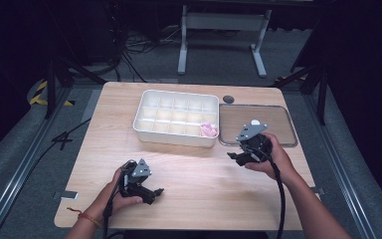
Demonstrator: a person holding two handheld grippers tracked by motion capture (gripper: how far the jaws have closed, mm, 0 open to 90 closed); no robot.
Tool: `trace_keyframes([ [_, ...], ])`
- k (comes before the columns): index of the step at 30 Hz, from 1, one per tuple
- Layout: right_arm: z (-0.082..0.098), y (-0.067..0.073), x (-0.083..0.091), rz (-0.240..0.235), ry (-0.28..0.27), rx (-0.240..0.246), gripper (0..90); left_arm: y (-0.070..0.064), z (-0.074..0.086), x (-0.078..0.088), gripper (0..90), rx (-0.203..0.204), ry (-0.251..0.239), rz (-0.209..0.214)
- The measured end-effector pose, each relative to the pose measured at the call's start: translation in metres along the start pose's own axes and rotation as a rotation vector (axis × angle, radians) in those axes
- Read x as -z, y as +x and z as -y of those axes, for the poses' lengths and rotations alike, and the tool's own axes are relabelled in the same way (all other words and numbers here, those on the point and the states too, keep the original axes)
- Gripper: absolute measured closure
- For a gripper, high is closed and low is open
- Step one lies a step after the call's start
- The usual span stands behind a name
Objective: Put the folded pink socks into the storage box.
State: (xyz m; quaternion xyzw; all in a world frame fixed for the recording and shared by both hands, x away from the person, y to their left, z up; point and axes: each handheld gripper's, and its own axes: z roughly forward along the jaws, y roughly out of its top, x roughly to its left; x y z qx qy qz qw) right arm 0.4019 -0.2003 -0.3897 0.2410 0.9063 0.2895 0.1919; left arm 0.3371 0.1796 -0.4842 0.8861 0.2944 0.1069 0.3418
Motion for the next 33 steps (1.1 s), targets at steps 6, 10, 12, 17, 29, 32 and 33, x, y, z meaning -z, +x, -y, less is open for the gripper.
trace_keyframes([
  [6,0.012,0.002,0.002,0.012,-0.004,-0.009,34.8,0.000,0.000,0.000,2.2,-0.001,0.001,0.000],
  [10,0.022,0.003,0.003,0.022,0.002,-0.013,34.7,0.000,0.000,0.000,2.2,0.000,0.000,0.000],
  [12,0.026,0.004,0.003,0.027,0.004,-0.014,34.6,0.000,0.000,0.000,2.2,0.000,0.001,0.001],
  [17,0.034,0.006,0.005,0.038,-0.002,-0.015,34.5,0.000,0.000,0.000,2.2,0.000,0.001,0.000],
  [29,0.060,0.016,0.003,0.037,-0.009,-0.026,35.1,0.000,0.000,0.000,2.2,0.000,0.000,0.000],
  [32,0.069,0.019,0.001,0.026,-0.011,-0.045,35.1,0.000,0.000,0.000,2.2,0.000,0.001,0.000],
  [33,0.073,0.020,-0.001,0.024,-0.012,-0.052,35.1,0.000,0.000,0.000,2.2,-0.001,0.001,0.000],
])
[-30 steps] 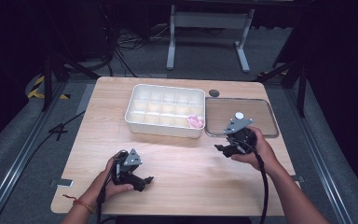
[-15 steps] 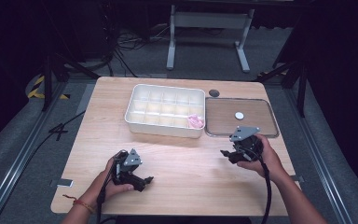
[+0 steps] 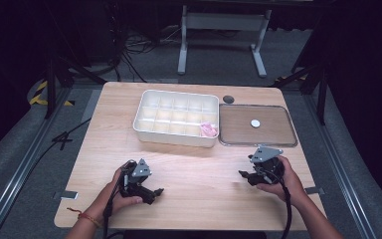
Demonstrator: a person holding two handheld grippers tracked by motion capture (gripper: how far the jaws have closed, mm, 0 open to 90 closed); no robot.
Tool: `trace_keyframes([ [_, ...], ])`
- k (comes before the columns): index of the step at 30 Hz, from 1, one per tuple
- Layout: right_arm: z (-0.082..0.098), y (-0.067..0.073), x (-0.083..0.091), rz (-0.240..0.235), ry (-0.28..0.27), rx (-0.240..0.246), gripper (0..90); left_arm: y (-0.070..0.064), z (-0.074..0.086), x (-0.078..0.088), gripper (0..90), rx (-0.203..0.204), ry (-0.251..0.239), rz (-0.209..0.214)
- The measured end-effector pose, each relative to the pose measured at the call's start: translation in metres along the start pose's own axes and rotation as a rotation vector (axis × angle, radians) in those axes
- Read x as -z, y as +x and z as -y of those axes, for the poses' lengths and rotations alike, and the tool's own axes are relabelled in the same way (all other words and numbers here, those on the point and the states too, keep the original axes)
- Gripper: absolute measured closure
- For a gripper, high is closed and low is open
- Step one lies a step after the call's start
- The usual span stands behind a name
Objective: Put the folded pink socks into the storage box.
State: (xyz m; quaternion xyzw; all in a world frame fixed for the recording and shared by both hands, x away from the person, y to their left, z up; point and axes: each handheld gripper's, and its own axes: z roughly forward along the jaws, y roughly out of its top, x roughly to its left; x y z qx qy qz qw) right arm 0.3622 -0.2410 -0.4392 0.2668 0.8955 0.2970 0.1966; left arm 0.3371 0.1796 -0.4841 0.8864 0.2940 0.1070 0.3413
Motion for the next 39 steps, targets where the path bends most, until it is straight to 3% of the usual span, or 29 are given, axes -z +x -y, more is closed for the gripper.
trace_keyframes([
  [12,0.027,0.008,0.001,-0.009,-0.035,-0.043,34.9,0.000,0.000,0.000,2.2,0.000,-0.001,0.000],
  [24,0.055,0.007,0.004,-0.025,-0.029,-0.103,33.7,0.000,0.000,0.000,2.2,0.000,0.000,0.000],
  [34,0.078,-0.001,0.007,-0.075,-0.101,-0.214,28.8,0.000,0.000,0.000,2.2,0.002,0.000,0.001],
  [39,0.084,0.000,0.009,-0.063,-0.128,-0.225,27.4,0.000,0.000,-0.001,1.8,0.004,0.000,0.005],
])
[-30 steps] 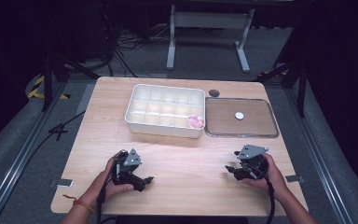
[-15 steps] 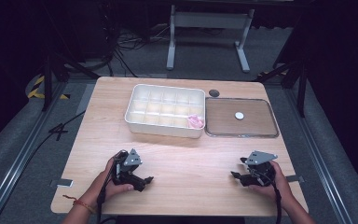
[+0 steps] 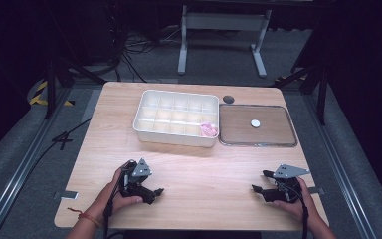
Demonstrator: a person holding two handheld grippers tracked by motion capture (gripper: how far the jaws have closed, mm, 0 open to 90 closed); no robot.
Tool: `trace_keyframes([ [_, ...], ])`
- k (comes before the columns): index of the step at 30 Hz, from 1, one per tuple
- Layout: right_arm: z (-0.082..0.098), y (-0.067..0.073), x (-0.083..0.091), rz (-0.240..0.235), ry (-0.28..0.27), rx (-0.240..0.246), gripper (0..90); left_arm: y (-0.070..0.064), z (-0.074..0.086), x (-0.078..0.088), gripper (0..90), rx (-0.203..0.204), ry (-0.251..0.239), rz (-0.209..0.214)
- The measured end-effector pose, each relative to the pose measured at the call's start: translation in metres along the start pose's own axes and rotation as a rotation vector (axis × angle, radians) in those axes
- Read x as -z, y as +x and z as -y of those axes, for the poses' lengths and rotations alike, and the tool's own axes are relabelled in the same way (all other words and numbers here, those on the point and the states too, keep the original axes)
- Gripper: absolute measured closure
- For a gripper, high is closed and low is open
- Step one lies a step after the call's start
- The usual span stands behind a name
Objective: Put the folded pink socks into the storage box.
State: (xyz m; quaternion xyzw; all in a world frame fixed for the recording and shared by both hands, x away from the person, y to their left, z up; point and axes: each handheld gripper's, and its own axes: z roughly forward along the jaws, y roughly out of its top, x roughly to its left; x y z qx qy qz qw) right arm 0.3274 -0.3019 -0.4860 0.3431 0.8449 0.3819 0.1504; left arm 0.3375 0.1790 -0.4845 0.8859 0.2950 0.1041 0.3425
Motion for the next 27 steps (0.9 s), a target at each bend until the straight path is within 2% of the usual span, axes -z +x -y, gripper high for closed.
trace_keyframes([
  [27,0.0003,0.0001,0.0002,0.001,0.001,-0.004,27.0,-0.0006,-0.0005,-0.0005,1.1,0.006,0.003,-0.004],
])
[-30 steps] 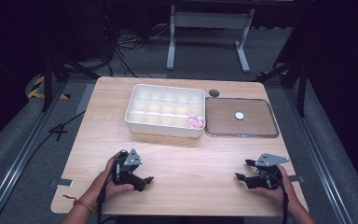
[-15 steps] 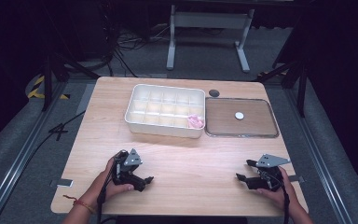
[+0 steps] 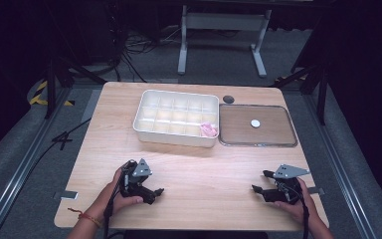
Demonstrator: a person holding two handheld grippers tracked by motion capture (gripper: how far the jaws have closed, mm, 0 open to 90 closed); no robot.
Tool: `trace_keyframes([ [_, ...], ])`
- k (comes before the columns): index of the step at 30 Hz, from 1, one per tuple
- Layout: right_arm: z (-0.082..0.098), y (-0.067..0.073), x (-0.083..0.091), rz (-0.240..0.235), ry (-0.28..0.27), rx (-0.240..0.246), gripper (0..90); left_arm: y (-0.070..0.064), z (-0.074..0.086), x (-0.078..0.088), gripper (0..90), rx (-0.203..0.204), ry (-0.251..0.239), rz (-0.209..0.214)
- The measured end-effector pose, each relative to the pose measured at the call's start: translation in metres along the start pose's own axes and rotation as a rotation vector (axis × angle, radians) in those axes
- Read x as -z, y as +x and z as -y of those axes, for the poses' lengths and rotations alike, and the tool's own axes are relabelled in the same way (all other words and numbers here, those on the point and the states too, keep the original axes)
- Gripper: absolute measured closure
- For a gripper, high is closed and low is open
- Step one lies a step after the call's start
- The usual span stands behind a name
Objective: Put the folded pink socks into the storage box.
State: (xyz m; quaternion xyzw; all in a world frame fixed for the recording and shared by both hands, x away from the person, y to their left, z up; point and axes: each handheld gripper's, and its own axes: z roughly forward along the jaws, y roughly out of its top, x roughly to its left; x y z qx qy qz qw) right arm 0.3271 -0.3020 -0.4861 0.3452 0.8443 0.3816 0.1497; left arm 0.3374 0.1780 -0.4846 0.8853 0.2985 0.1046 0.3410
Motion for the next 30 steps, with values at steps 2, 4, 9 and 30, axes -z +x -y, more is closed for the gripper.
trace_keyframes([
  [2,0.0000,0.0000,0.0000,0.000,0.000,0.000,27.0,0.0000,-0.0001,0.0000,1.1,0.000,0.001,0.000],
  [4,0.0000,0.0000,0.0000,0.000,0.000,0.000,26.9,0.0002,-0.0003,0.0003,1.0,-0.004,0.005,-0.002],
  [9,0.0000,0.0000,0.0000,0.000,0.000,0.000,26.9,0.0002,-0.0006,-0.0004,0.5,-0.003,0.002,-0.005],
  [30,0.0005,-0.0004,0.0005,0.003,0.000,-0.006,26.4,0.0010,-0.0017,-0.0012,0.0,-0.006,0.006,0.003],
])
